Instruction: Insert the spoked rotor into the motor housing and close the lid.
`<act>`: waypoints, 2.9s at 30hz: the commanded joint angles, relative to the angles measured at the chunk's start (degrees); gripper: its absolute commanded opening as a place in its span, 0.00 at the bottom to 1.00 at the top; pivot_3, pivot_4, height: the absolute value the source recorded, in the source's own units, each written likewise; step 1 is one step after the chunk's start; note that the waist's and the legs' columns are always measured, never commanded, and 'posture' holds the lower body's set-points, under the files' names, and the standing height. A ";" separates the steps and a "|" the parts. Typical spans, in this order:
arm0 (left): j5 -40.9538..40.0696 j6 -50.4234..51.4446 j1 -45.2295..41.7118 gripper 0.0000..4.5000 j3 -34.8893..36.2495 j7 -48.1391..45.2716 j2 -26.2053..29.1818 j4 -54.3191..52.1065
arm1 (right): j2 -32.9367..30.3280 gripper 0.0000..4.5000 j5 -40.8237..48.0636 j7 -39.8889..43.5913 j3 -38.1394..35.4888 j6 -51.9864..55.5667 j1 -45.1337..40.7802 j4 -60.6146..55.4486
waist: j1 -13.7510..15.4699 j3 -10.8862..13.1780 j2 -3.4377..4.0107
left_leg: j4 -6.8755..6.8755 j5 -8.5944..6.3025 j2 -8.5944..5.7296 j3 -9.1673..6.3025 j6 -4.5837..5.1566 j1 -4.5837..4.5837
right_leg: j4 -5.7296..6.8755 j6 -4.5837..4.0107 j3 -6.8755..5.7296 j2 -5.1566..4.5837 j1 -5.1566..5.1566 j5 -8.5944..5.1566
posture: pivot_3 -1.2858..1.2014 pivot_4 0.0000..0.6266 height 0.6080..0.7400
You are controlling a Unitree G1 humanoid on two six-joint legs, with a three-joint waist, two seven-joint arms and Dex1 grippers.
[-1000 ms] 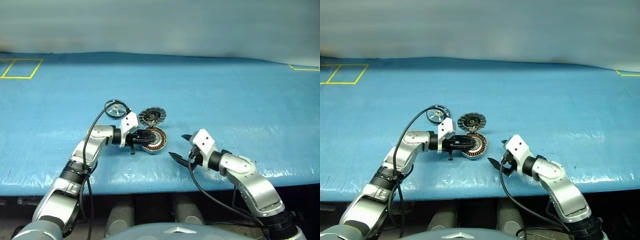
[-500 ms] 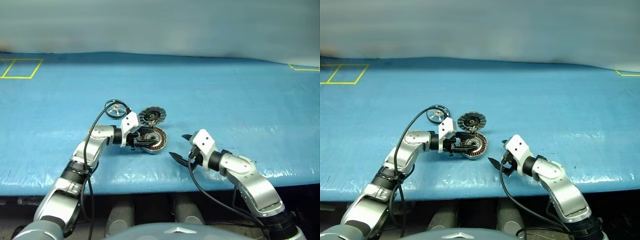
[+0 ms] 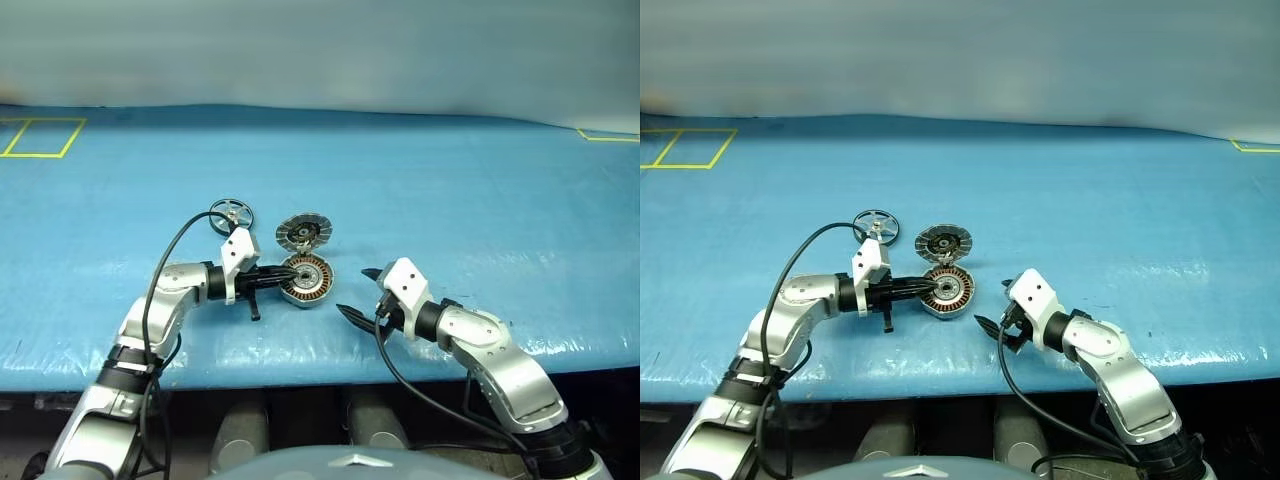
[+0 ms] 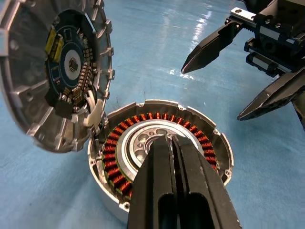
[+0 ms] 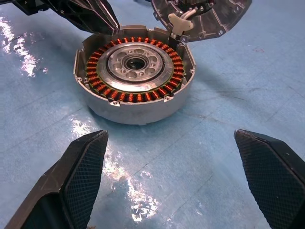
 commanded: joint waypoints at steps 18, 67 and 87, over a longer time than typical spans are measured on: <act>28.99 -13.88 -31.33 0.42 -11.94 -1.73 16.07 17.46 | -0.21 1.00 0.30 2.61 1.76 -1.88 -3.54 1.06 | 0.90 0.05 -0.07 | 0.01 0.00 -0.04 -0.02 0.00 -0.16 | -0.06 0.01 -0.02 0.01 -0.07 0.01 | 0.52 0.24 1.00; 53.67 -30.44 -54.94 0.85 -27.24 -3.66 6.47 53.14 | -3.40 1.00 -0.08 2.45 0.71 0.50 -4.99 -0.04 | 0.79 0.19 -0.26 | 0.60 -0.10 -0.09 -0.08 0.17 -0.56 | 0.01 0.39 0.02 0.03 -0.15 0.23 | 0.52 0.24 1.00; 53.99 -29.27 -51.66 0.85 -26.38 -2.86 5.90 54.23 | -3.44 1.00 -0.15 2.28 0.68 0.48 -4.99 -0.23 | 0.79 0.18 -0.26 | 0.70 -0.10 -0.10 -0.08 0.17 -0.49 | 0.06 0.43 0.03 0.03 -0.08 0.27 | 0.52 0.24 1.00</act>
